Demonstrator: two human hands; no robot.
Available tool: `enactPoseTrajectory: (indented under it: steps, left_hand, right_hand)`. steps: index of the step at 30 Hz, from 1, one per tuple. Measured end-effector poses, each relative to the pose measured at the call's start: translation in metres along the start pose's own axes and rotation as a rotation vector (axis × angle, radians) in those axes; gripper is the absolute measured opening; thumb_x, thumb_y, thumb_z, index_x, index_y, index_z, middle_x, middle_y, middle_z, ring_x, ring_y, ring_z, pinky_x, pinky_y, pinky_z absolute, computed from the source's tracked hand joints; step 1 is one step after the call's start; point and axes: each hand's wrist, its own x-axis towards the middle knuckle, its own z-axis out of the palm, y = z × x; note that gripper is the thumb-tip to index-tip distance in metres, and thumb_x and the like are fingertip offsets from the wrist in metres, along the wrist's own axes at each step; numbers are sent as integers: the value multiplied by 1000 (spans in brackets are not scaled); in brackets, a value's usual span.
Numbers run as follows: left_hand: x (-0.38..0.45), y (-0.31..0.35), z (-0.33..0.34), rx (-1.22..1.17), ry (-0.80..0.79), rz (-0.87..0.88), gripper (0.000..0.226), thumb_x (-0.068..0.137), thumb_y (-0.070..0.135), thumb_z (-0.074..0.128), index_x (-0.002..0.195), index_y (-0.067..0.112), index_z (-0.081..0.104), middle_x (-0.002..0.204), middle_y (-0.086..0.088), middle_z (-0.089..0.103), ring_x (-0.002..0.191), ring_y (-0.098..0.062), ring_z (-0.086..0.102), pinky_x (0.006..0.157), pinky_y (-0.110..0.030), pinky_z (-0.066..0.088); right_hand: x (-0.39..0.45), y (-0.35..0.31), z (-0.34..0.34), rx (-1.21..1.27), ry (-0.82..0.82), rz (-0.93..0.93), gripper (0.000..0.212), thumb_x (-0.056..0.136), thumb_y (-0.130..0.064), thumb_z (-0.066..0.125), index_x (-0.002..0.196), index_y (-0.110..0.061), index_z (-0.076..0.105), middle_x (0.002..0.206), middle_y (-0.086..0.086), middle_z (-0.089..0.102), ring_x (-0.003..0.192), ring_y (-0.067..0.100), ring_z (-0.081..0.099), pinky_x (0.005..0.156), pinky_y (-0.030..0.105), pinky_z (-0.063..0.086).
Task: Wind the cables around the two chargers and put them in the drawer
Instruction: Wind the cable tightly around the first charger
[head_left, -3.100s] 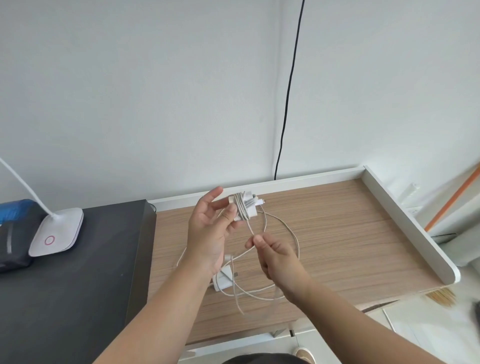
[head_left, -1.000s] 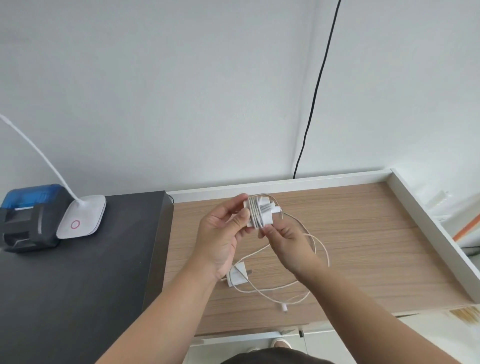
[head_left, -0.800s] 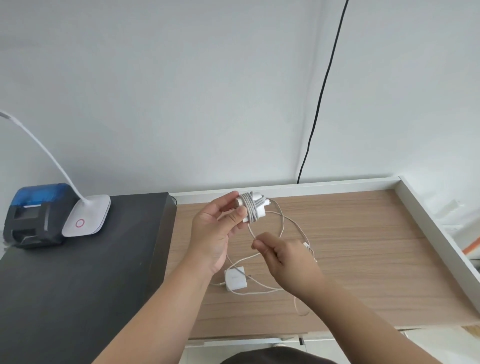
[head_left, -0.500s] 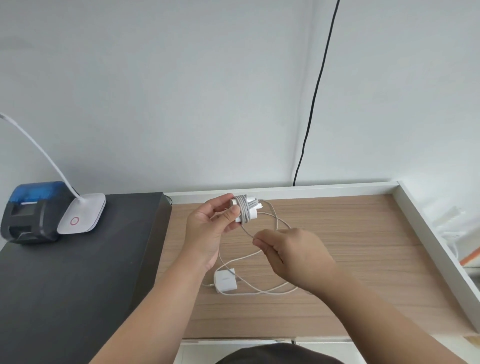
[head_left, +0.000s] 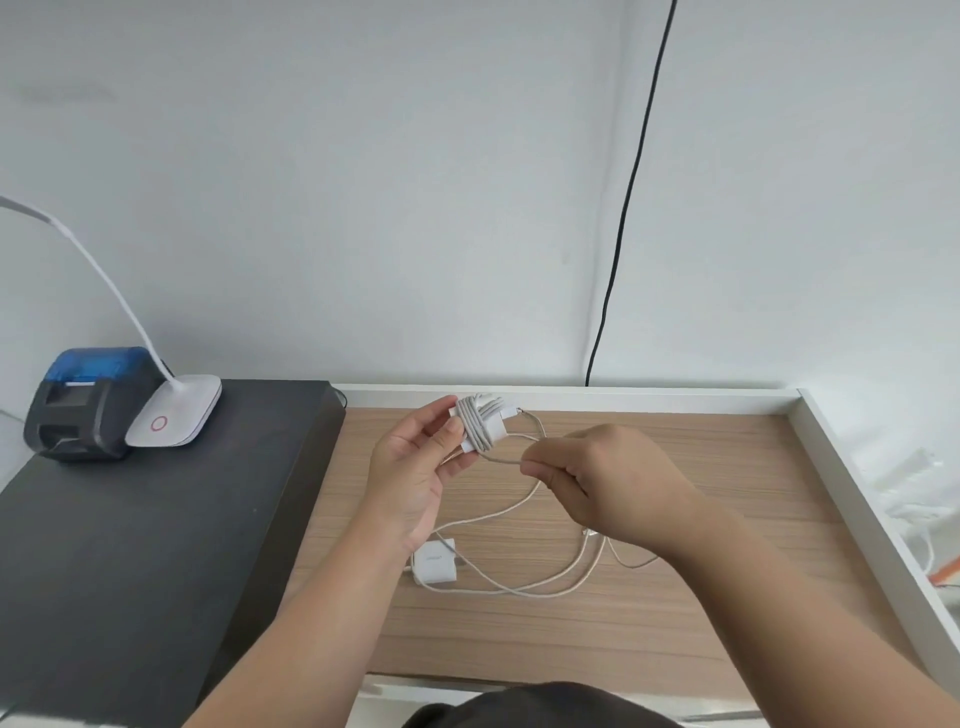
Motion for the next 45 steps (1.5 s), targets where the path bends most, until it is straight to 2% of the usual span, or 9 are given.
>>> enactPoseTrajectory:
  steps: [6, 10, 15, 17, 23, 29, 36, 41, 45]
  left_hand:
    - [-6, 0, 2, -23, 15, -3, 36, 74, 13, 65, 110, 8, 64, 101, -7, 68, 81, -14, 69, 64, -24, 57]
    - [-14, -4, -2, 195, -31, 49, 37, 69, 13, 70, 106, 10, 66, 100, -8, 67, 86, -18, 68, 76, -34, 59]
    - [-28, 0, -11, 348, -172, 8, 32, 66, 10, 74, 98, 16, 73, 89, -11, 69, 80, -21, 63, 69, -30, 57]
    - [-31, 4, -13, 353, -225, -18, 29, 69, 6, 77, 95, 18, 75, 87, -12, 69, 78, -21, 64, 69, -30, 57]
    - [-37, 13, -12, 345, -332, -61, 33, 61, 21, 85, 93, 20, 76, 84, -9, 71, 75, -20, 66, 67, -29, 55]
    - [-34, 21, -13, 411, -342, -80, 26, 72, 1, 77, 89, 21, 77, 83, -10, 70, 74, -19, 66, 66, -28, 56]
    - [-24, 27, -13, 350, -286, -66, 28, 67, 14, 83, 94, 17, 75, 91, -16, 68, 84, -31, 62, 69, -33, 56]
    - [-21, 30, -7, 127, -358, -41, 52, 52, 28, 94, 96, 11, 72, 90, -13, 70, 77, -24, 69, 62, -32, 58]
    - [-15, 27, 2, -57, -228, 25, 54, 46, 28, 96, 92, 11, 72, 91, -9, 72, 76, -20, 71, 60, -28, 58]
  right_hand:
    - [-3, -3, -6, 32, -1, -56, 16, 92, -30, 55, 83, -22, 66, 54, -8, 53, 48, 19, 51, 42, 25, 39]
    - [0, -2, -13, 55, -2, -69, 25, 92, -40, 49, 82, -25, 66, 57, -7, 58, 51, 18, 53, 45, 30, 46]
    - [14, 13, -27, 146, 1, -24, 28, 88, -49, 56, 79, -27, 70, 47, -9, 46, 45, 6, 38, 45, 24, 36]
    - [17, 14, -22, 275, -27, -8, 25, 87, -48, 60, 76, -27, 67, 45, -7, 40, 43, 9, 34, 45, 20, 29]
    - [18, 12, 2, 618, -73, 72, 25, 92, -44, 55, 72, -28, 56, 57, 16, 50, 53, 30, 42, 50, 40, 38]
    - [21, 5, 20, 764, -46, 128, 23, 92, -34, 55, 70, -29, 56, 59, -3, 50, 56, 14, 44, 54, 30, 37]
    - [36, 3, 22, 865, 11, 188, 24, 93, -21, 53, 70, -18, 55, 60, -6, 43, 57, 8, 38, 56, 20, 34]
    - [42, -4, 21, 1138, -74, 358, 35, 99, -22, 46, 66, -12, 46, 49, -14, 32, 45, 1, 27, 44, 14, 25]
    - [35, -11, 42, 1180, -74, 495, 36, 100, -26, 43, 65, -18, 47, 46, -12, 34, 41, 3, 26, 41, 15, 25]
